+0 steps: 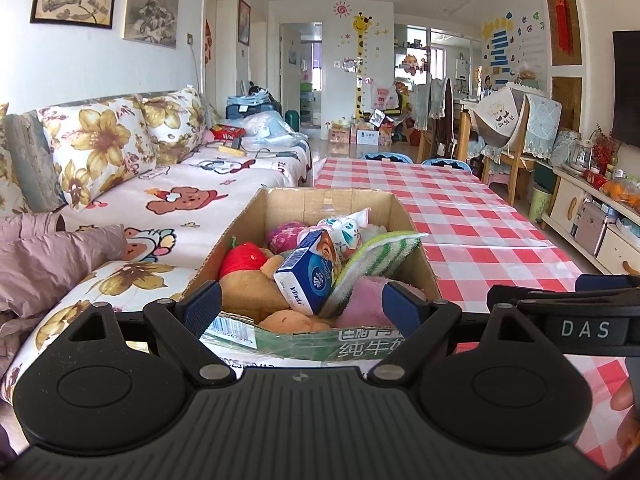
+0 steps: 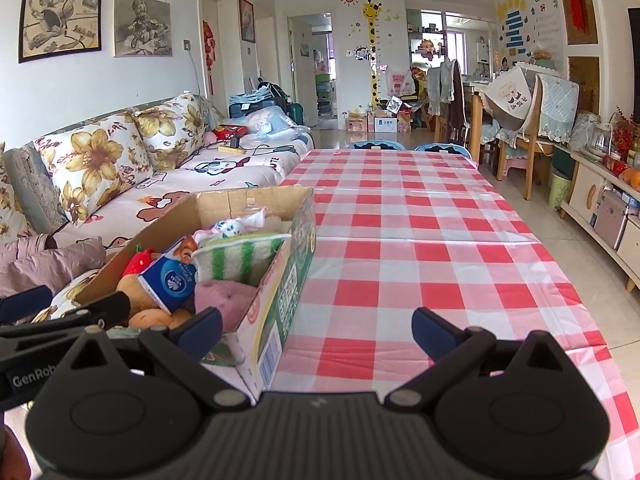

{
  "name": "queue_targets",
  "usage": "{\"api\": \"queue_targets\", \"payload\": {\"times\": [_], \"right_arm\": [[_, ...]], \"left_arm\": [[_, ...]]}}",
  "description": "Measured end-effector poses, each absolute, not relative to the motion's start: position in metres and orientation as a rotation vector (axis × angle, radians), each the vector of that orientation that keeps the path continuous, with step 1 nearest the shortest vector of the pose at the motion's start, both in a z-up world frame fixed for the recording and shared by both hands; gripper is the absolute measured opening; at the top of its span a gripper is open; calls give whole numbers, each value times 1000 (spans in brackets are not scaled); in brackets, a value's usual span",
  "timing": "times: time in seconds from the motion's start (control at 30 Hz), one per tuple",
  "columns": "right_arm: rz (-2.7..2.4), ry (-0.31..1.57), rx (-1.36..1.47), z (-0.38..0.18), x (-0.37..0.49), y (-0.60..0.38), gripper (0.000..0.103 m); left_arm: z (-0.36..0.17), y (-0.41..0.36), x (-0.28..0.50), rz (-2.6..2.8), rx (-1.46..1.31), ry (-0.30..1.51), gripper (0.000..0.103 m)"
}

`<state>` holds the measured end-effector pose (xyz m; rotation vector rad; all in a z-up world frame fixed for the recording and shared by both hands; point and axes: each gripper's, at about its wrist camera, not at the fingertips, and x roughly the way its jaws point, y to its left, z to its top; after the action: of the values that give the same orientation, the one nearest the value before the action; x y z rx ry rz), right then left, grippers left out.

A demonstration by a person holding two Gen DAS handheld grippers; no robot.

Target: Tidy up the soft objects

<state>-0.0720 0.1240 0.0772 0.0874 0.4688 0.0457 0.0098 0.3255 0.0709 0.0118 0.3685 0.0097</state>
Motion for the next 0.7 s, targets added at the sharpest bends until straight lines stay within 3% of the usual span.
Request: {"api": "queue_targets", "payload": {"times": [0.7], "right_arm": [[41, 456, 58, 71, -76, 135, 100]], "left_arm": [[68, 327, 11, 32, -3, 356, 103]]}}
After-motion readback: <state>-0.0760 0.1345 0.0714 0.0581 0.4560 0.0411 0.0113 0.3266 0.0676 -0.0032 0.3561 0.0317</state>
